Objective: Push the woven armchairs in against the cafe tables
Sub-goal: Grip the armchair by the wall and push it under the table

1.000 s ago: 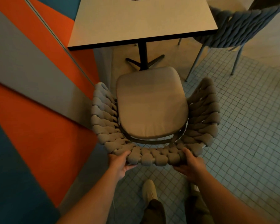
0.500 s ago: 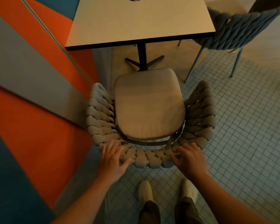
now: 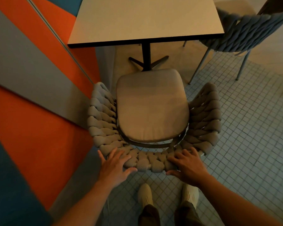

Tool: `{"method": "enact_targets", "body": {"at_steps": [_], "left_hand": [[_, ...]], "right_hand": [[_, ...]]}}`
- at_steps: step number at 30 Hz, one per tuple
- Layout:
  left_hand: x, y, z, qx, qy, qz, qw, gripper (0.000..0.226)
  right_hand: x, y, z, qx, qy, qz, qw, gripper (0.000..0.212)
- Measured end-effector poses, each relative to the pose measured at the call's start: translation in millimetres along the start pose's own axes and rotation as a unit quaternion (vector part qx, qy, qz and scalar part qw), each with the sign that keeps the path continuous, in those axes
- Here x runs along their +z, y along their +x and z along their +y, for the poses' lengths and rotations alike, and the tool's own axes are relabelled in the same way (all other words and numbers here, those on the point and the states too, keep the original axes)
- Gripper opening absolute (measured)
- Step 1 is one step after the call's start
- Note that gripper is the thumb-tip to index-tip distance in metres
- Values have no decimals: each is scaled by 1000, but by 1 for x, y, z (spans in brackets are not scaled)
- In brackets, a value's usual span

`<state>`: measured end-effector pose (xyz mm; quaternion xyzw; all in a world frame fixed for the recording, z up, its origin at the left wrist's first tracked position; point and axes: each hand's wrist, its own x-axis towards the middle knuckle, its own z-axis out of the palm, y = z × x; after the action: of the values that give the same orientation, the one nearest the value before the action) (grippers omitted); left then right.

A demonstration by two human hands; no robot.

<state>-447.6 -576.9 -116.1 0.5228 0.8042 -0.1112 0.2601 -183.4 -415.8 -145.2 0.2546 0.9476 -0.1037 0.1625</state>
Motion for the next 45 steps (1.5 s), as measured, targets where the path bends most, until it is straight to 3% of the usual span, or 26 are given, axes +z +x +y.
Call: {"method": "enact_targets", "body": {"at_steps": [3, 6, 9, 13, 17, 21, 26, 32, 37, 40, 45], "left_hand": [[-2, 8, -1, 4, -13, 9, 1000, 97], [-10, 19, -2, 10, -16, 11, 1000, 97], [-16, 24, -3, 10, -14, 12, 1000, 99], [-18, 21, 5, -1, -13, -2, 1000, 98], [-19, 23, 4, -11, -19, -9, 1000, 85], [-14, 25, 2, -6, -32, 4, 999, 101], [-4, 28, -1, -14, -26, 15, 999, 100], [10, 28, -7, 6, -49, 95, 994, 94], [7, 26, -4, 5, -54, 91, 994, 108], [5, 27, -5, 2, -47, 78, 996, 107], [5, 28, -5, 2, -41, 71, 997, 108]], "right_hand": [[-1, 6, 8, 7, -2, 5, 1000, 71], [-15, 14, 14, 9, 10, 3, 1000, 86], [-35, 22, 13, 17, 37, -51, 998, 96], [-49, 50, 14, 73, 102, -94, 988, 77], [-46, 116, 16, 62, 34, -118, 990, 42], [-25, 177, 14, 22, -73, -165, 983, 30], [18, 211, 24, -4, -188, -210, 959, 33], [45, 242, 31, -35, -226, -216, 949, 29], [54, 243, 29, -82, -270, -222, 933, 33], [53, 243, 31, -106, -267, -208, 935, 34], [65, 239, 21, -126, -223, -256, 932, 36]]}}
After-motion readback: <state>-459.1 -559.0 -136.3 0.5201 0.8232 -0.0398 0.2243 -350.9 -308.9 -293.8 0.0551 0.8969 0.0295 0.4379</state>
